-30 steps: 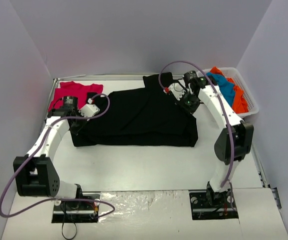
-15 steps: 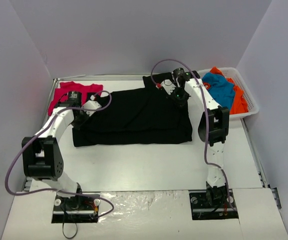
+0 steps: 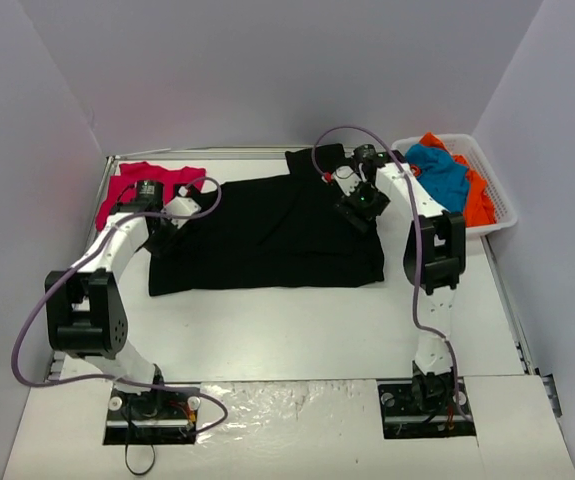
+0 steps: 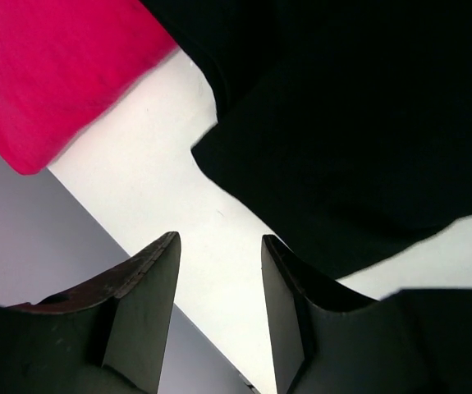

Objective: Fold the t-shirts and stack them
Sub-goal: Fold the flattened tshirt in 1/3 of the way

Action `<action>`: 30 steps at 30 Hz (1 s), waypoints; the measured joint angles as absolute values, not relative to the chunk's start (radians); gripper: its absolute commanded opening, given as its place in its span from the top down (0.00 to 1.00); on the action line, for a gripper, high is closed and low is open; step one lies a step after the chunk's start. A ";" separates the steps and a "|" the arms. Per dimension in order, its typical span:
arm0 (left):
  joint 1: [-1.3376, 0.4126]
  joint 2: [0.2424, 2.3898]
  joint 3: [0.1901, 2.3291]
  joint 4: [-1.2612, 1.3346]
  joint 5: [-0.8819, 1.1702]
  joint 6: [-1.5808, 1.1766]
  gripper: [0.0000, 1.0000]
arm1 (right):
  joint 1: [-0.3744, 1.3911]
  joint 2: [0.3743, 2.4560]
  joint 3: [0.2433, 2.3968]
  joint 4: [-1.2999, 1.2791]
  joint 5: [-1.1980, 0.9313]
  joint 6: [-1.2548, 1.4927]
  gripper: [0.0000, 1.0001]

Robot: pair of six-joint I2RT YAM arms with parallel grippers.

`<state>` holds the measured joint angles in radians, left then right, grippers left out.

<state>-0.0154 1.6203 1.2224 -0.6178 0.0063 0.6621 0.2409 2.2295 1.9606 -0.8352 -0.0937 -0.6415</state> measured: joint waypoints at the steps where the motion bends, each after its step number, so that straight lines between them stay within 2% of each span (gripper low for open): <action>1: -0.015 1.597 1.206 -0.620 0.009 0.662 0.57 | 0.238 2.193 1.921 -0.834 -0.094 -0.635 0.21; 5: -0.015 1.467 1.114 -0.630 0.032 0.683 0.62 | 0.236 2.014 1.751 -0.826 -0.100 -0.623 0.21; 12: -0.015 1.304 0.937 -0.673 0.099 0.785 0.62 | 0.236 1.779 1.541 -0.852 -0.120 -0.617 0.21; 22: -0.015 1.278 0.805 -0.712 0.142 0.923 0.62 | 0.236 1.750 1.346 -0.892 -0.173 -0.617 0.21; 30: -0.015 1.351 0.768 -0.664 0.146 0.952 0.60 | 0.235 1.778 1.332 -0.879 -0.191 -0.617 0.21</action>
<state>-0.0154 1.3506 0.7681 -0.6640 0.1459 0.9520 0.2352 1.7782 1.3319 -0.8791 -0.1905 -0.6167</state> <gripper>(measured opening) 0.393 0.787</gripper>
